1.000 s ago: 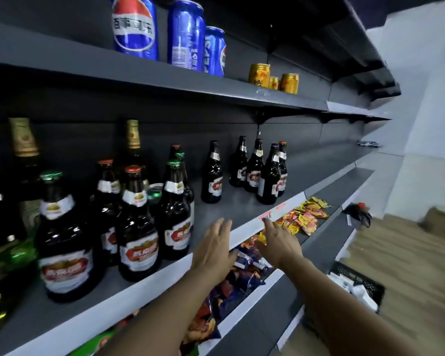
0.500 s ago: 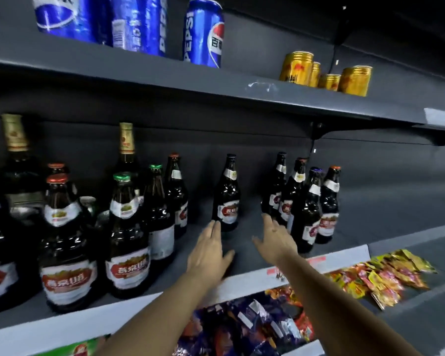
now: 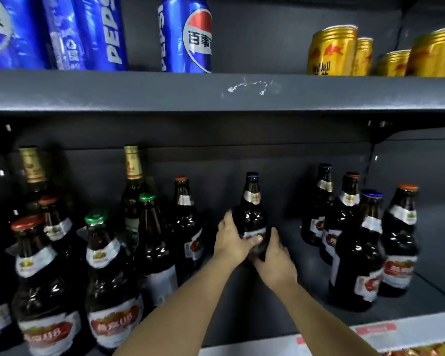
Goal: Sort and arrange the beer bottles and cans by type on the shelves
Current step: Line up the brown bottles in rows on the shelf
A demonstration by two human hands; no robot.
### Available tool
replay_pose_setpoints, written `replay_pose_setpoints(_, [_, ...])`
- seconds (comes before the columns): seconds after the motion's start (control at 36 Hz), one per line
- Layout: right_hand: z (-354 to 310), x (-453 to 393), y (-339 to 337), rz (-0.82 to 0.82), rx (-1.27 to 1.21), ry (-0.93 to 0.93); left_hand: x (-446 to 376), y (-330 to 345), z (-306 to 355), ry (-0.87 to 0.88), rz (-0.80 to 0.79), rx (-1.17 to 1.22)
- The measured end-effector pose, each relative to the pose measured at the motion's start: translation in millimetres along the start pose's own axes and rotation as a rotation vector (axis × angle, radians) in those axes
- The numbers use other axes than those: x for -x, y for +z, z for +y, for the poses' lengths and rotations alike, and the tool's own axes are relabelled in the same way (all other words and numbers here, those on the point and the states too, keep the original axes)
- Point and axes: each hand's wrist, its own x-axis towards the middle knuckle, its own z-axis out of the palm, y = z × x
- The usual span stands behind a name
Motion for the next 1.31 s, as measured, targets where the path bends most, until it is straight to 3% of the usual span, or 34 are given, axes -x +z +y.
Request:
replay_pose_setpoints(0.17, [6.5,-31.0,4.1,-0.077,-0.115,0.003,-29.3,18.6,-5.6,-0.062,-0.003,0.063])
replay_pose_setpoints(0.33, [5.8,-46.3,11.5,-0.008,-0.107,0.024,-47.1,24.6,-2.1,-0.082,0.055,0.127])
replay_pose_setpoints(0.72, [-7.5,-71.5,21.8,-0.039,-0.048,-0.012,-63.4,13.8,-6.0,-0.097,0.111,-0.007])
replay_pose_setpoints(1.06, [6.3,-30.1,14.3,-0.033,-0.002,-0.116,-51.6,21.5,-9.6,-0.103,0.16,-0.013])
replay_pose_setpoints(1.17, [13.8,-4.5,-1.9,0.085,0.015,-0.191,-46.4,27.6,-9.3,-0.162,0.121,0.106])
replay_pose_setpoints(1.22, [17.3,5.6,-11.6,0.171,0.005,-0.246,-39.6,33.9,-3.7,-0.202,0.192,0.106])
replay_pose_setpoints(1.31, [20.4,16.8,-27.3,0.304,0.028,-0.384,-18.0,47.6,15.1,-0.193,0.447,-0.004])
